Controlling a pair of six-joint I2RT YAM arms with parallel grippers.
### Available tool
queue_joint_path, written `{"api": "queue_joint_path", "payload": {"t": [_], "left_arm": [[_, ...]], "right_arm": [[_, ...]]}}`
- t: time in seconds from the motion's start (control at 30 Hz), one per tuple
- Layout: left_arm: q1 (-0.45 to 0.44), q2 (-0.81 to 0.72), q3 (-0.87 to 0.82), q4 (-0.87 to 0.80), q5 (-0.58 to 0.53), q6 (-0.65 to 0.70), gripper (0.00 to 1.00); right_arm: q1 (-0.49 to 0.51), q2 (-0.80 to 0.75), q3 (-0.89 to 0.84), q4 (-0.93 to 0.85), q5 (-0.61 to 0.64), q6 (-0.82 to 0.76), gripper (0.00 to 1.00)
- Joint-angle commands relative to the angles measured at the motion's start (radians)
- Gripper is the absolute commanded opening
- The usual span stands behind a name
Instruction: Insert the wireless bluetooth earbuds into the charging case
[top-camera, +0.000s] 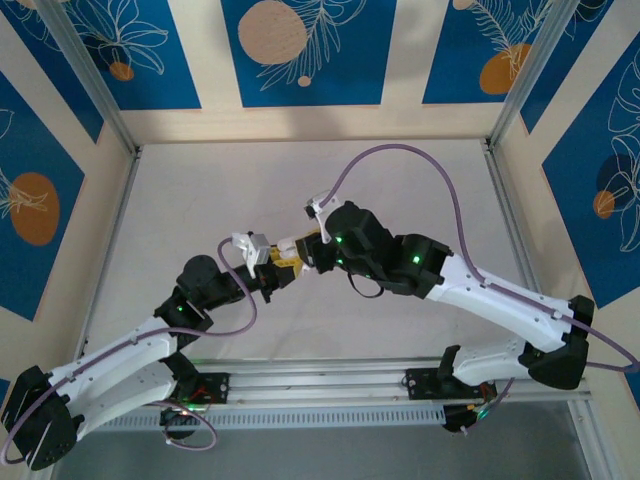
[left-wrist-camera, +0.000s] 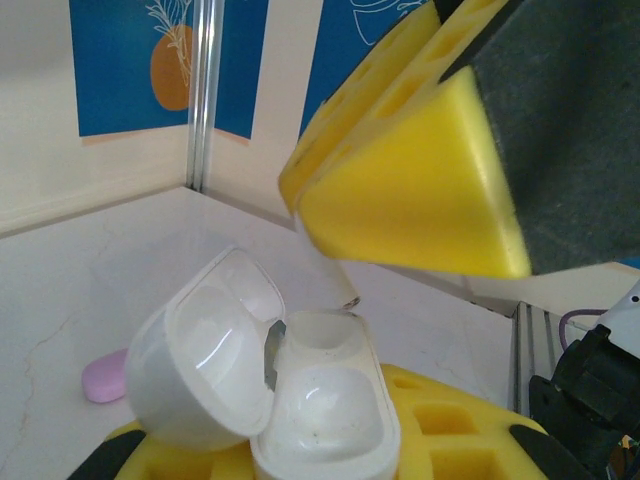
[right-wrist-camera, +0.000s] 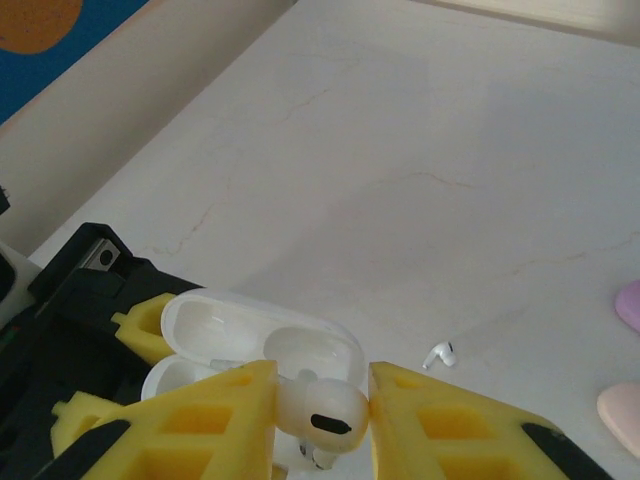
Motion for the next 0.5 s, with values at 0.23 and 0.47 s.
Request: {"api": "queue_joint_path", "payload": {"t": [0.23,0.47], "left_arm": [[-0.016,-0.007,0.008,0.039,0.024,-0.016,0.14],[-0.016,-0.012,0.008,0.044,0.008,-0.033,0.14]], "right_arm": [[0.008,-0.004,0.013,0.072,0.062,-0.041,0.29],[0.011,-0.017,-0.021,0.073,0.007,-0.030,0.29]]}}
